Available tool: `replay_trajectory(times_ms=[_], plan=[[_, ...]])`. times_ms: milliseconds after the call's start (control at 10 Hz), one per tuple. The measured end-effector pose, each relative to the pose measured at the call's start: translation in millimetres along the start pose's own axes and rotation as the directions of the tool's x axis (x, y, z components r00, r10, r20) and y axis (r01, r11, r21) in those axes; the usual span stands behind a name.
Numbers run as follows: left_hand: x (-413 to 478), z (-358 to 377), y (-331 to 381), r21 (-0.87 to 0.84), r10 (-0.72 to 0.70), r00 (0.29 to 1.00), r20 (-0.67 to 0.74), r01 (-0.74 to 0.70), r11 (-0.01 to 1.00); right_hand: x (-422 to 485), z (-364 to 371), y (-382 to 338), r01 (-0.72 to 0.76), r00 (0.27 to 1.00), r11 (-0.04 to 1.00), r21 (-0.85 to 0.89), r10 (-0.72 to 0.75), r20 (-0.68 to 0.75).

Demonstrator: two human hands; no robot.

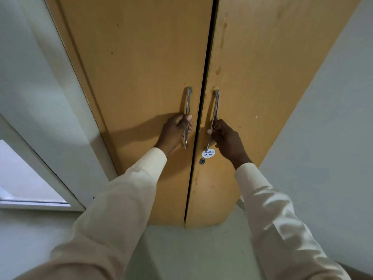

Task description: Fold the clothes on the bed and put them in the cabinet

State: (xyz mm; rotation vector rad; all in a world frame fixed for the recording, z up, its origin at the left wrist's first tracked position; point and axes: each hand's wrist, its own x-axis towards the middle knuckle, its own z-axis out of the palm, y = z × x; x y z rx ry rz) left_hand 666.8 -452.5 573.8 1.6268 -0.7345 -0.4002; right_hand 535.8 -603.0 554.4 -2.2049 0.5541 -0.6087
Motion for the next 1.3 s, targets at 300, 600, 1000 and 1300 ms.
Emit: replay_trajectory(times_ms=[300, 600, 1000, 1300], plan=[[29, 11, -2, 0.036, 0.019, 0.997, -0.072, -0.016, 0.999, 29, 11, -6, -0.012, 1.000, 0.987, -0.158, 0.008, -0.027], [29, 11, -4, 0.053, 0.028, 0.997, -0.074, -0.024, 0.998, 39, 12, -2, 0.001, 1.000, 0.984, -0.176, -0.006, -0.029], [6, 10, -9, 0.662, -0.244, 0.969, 0.020, 0.170, 0.730, 19, -15, -7, -0.164, 0.979, 0.978, 0.129, 0.145, 0.144], [0, 21, 17, 0.572, -0.075, 0.949, 0.305, -0.119, 0.812, -43, -42, -35, -0.238, 0.968, 0.971, 0.028, 0.240, -0.071]])
